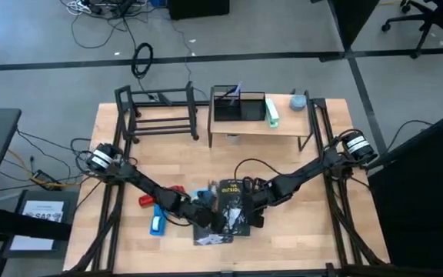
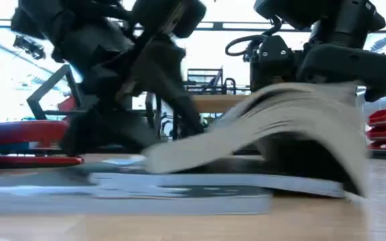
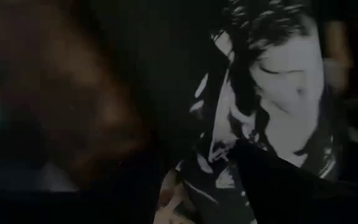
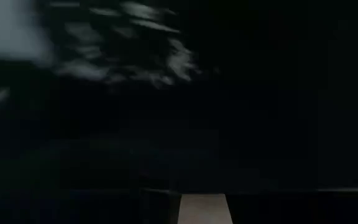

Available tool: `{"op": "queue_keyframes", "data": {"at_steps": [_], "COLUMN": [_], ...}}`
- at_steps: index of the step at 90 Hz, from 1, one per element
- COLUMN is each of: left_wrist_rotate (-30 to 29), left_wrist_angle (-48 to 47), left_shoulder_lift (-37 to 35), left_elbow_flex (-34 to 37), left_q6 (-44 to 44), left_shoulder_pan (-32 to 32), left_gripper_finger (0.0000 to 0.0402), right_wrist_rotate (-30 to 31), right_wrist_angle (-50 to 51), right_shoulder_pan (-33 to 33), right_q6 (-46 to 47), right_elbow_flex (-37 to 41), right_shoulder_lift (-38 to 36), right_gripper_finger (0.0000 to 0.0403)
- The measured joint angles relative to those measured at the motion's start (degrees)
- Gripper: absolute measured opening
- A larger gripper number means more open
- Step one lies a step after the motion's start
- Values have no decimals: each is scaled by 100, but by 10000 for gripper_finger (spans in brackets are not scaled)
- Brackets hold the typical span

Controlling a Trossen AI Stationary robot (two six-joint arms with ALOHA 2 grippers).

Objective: Stock shelves
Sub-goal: Put the black book on the black bookshelf

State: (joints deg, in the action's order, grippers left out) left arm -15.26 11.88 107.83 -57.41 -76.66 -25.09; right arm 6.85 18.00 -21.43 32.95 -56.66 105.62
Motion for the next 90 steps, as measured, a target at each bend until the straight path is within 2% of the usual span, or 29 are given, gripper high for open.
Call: {"op": "queue_keyframes", "data": {"at_steps": [8,38,55,68,90], "left_wrist_rotate": [12,22,-66,-175,-306], "left_wrist_angle": [452,766,1364,1512,1504], "left_shoulder_lift": [-20,-22,-39,-44,-45], "left_elbow_flex": [-11,-13,-52,-54,-50], "left_q6": [172,452,732,896,900], "left_shoulder_pan": [38,51,34,59,88], "left_gripper_finger": [172,170,170,170,159], "right_wrist_rotate": [-9,4,2,69,104], "right_wrist_angle": [37,314,939,1107,1118], "right_shoulder_pan": [-24,-66,-190,-282,-295], "right_q6": [-40,-98,-325,-338,-323], "right_elbow_flex": [-2,-22,11,2,9], "right_shoulder_lift": [0,-44,-450,-779,-785], "right_gripper_finger": [77,77,77,77,77]}}
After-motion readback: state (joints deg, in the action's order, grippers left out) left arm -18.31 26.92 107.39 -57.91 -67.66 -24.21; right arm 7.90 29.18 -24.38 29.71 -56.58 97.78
